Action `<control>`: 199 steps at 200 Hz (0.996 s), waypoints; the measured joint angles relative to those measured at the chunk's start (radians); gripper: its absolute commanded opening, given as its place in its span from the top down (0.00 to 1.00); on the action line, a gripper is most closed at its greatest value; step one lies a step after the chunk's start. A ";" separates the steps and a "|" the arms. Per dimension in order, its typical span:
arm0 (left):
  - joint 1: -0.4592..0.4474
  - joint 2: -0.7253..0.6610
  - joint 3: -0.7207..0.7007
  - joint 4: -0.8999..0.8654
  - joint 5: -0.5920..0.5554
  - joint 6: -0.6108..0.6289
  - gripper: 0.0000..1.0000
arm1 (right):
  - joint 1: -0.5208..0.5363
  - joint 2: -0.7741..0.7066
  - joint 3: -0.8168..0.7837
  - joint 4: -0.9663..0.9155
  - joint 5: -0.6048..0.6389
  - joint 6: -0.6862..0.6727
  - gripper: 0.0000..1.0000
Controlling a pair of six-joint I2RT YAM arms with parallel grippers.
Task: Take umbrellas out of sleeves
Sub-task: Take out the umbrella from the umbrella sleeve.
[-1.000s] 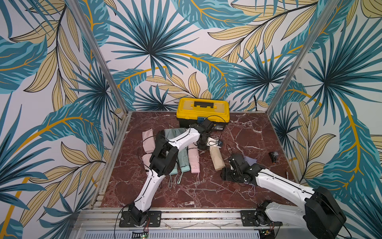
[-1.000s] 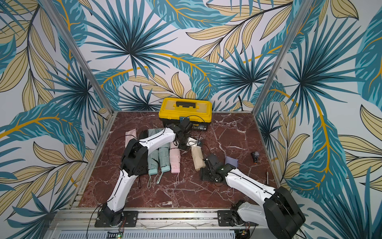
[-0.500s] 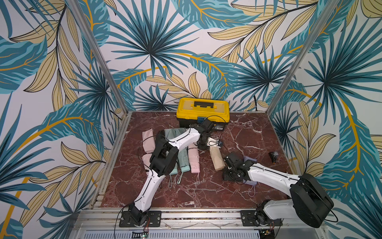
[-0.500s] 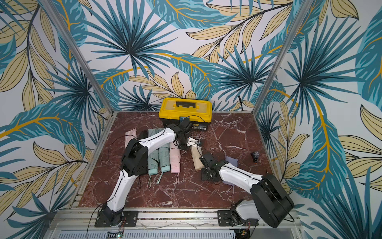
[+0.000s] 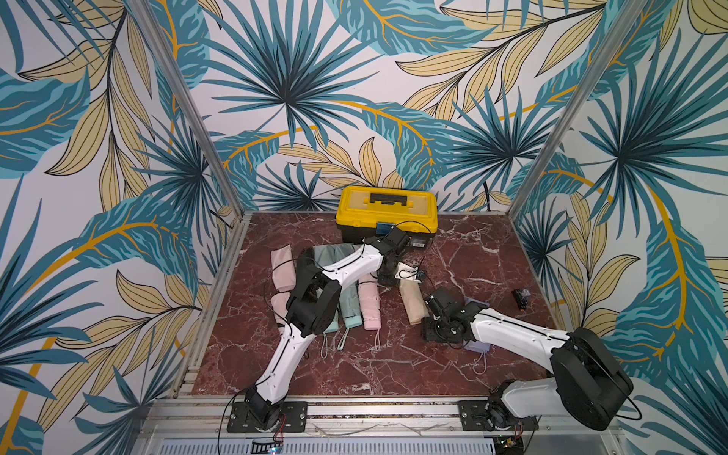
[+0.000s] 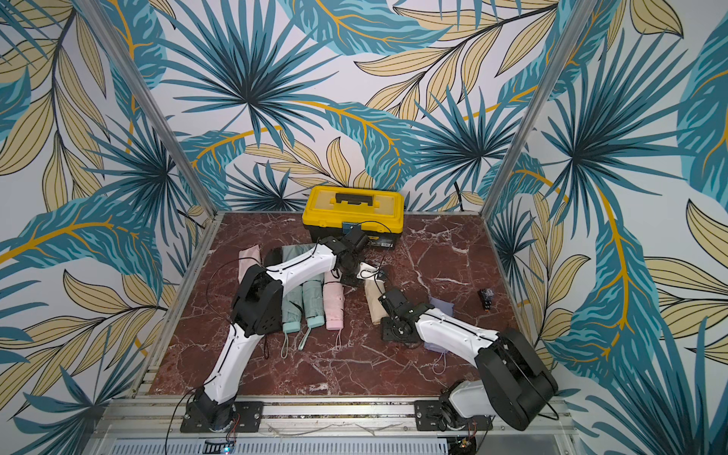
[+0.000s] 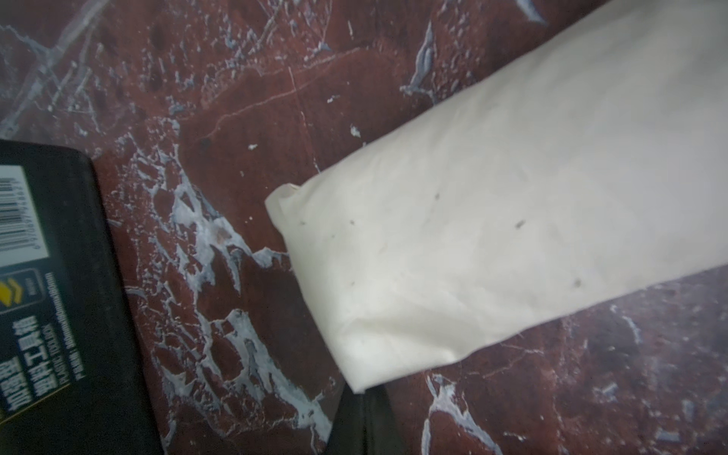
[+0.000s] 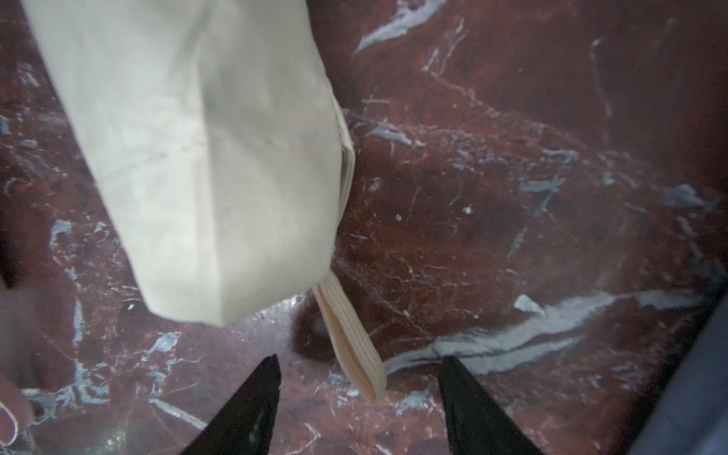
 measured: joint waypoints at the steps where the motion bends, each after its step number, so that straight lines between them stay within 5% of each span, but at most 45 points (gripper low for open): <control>1: 0.000 0.000 0.000 0.000 0.000 0.000 1.00 | 0.000 0.001 0.001 0.000 0.000 0.000 0.34; 36: 0.000 0.000 0.000 0.000 -0.005 0.002 1.00 | 0.000 0.041 0.036 -0.019 0.000 -0.004 0.42; 79: -0.001 0.000 0.000 0.000 -0.011 0.002 1.00 | 0.003 0.129 0.116 -0.075 0.008 -0.022 0.63; 145: -0.002 0.000 -0.005 0.001 -0.016 0.002 1.00 | 0.027 0.205 0.200 -0.172 0.064 -0.023 0.76; 176: -0.002 0.000 -0.011 0.001 -0.019 0.002 1.00 | 0.029 0.226 0.215 -0.196 0.074 -0.027 1.00; 199: -0.002 0.000 -0.011 0.001 -0.022 0.001 1.00 | 0.030 0.228 0.215 -0.199 0.075 -0.022 1.00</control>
